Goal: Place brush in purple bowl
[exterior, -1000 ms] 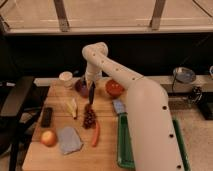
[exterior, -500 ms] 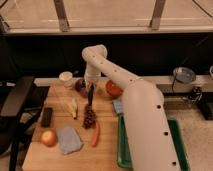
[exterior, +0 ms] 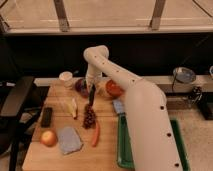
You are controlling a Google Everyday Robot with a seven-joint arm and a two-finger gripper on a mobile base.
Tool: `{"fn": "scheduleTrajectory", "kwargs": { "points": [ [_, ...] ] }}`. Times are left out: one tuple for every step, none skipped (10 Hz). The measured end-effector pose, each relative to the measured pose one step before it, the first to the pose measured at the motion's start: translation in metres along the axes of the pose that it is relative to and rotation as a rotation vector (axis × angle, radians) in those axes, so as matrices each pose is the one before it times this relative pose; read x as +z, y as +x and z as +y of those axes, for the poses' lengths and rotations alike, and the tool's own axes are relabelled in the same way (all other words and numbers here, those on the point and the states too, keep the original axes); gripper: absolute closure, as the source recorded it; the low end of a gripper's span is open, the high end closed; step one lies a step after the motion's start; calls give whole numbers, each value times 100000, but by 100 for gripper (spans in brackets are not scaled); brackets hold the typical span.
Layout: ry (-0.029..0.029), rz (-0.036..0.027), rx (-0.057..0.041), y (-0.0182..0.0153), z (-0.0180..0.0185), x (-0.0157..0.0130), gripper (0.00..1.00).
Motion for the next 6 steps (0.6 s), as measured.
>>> {"fn": "scheduleTrajectory", "kwargs": {
  "points": [
    [167,604,308,-121,-115,-179,26],
    [180,834,355,-98,-83,-320,26],
    [-104,1099,922,-159,241,-476,26],
    [474,1459,2077,-331,383,-1253,26],
    [435,571,1734,-89,373,-702,26],
    [-34,-86,301,-58,106,-63,26]
  ]
}}
